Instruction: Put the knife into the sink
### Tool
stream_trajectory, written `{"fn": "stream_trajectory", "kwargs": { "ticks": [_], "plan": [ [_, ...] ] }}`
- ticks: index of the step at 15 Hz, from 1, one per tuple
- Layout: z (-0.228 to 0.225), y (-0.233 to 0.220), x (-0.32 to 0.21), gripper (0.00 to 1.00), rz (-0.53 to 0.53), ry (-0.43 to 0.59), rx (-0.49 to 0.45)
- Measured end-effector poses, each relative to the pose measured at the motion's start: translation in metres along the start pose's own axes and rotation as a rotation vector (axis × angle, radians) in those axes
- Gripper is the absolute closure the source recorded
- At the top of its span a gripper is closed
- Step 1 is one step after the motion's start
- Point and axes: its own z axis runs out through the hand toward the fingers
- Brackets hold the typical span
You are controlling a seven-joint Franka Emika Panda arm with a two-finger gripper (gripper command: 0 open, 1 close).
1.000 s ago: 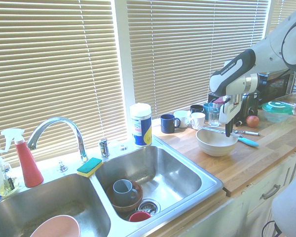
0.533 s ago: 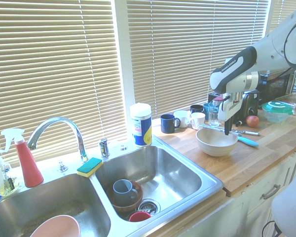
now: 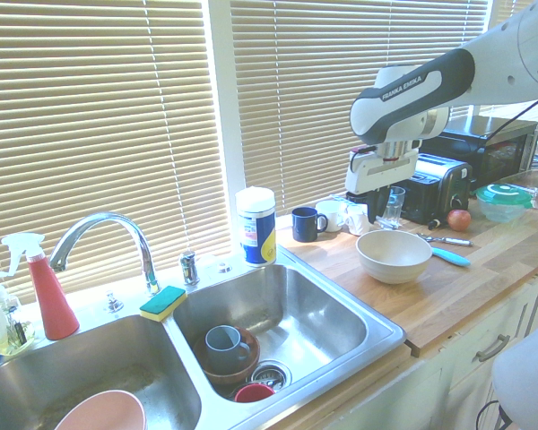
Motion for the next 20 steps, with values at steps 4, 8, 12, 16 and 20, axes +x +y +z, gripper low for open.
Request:
{"fn": "stream_trajectory", "kwargs": {
  "ticks": [4,8,12,16,20],
  "plan": [
    [0.045,-0.073,-0.098,1.0,0.099,0.046,0.018],
    [0.1,-0.119,-0.15,1.0,0.085,0.031,0.033],
    [0.173,-0.142,-0.177,1.0,0.109,0.003,0.019],
    [0.226,-0.143,-0.169,1.0,0.118,-0.012,0.006],
    [0.277,-0.15,-0.144,1.0,0.134,-0.015,-0.011]
  ]
}}
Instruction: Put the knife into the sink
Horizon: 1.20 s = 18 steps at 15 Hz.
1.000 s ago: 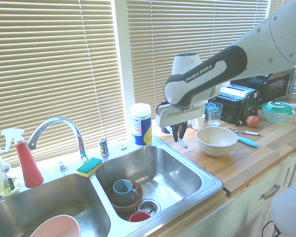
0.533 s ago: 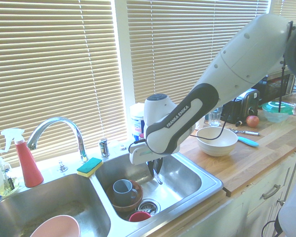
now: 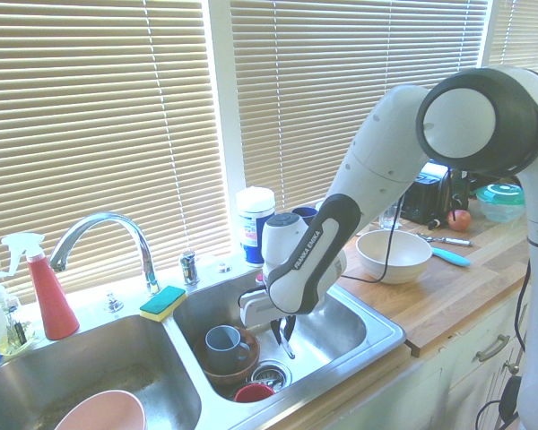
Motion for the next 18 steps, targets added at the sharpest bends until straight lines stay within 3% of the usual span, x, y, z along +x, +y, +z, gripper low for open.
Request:
{"fn": "stream_trajectory", "kwargs": {
  "ticks": [5,6,18],
  "plan": [
    [0.042,-0.012,0.002,1.0,-0.007,-0.021,-0.007],
    [0.044,-0.013,0.0,0.0,-0.014,-0.028,-0.007],
    [0.051,-0.019,-0.006,0.0,-0.044,-0.05,-0.005]
  ]
}}
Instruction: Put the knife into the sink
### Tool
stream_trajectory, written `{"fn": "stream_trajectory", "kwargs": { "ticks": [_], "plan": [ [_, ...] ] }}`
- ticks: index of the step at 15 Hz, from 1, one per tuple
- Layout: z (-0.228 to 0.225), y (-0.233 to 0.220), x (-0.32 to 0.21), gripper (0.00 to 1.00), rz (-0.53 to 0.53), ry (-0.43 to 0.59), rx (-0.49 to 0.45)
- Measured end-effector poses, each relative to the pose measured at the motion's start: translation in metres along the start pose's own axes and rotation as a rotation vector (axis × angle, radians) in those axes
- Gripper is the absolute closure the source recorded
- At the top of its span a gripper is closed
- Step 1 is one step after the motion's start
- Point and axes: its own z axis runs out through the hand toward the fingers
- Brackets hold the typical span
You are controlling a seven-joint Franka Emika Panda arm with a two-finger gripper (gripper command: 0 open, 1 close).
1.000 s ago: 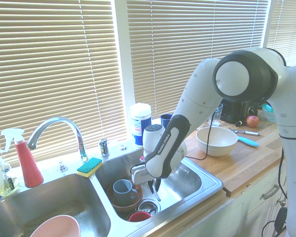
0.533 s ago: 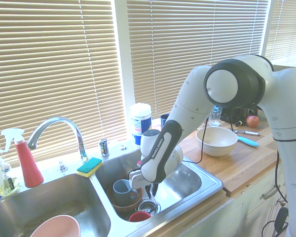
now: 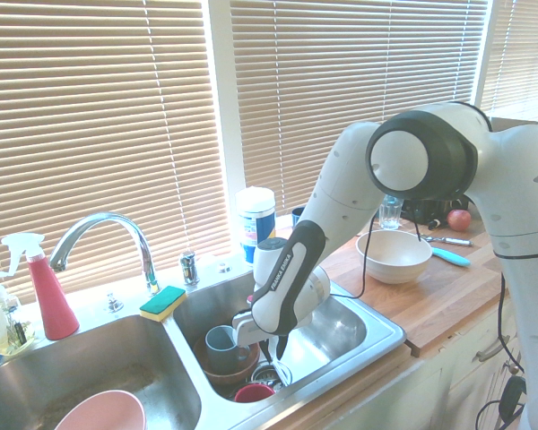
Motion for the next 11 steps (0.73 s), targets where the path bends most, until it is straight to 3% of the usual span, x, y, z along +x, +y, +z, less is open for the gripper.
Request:
{"fn": "stream_trajectory", "kwargs": {
  "ticks": [4,11],
  "plan": [
    [-0.02,-0.009,0.003,0.0,-0.002,0.015,0.02],
    [-0.154,-0.009,0.008,0.0,-0.055,0.06,0.009]
  ]
}}
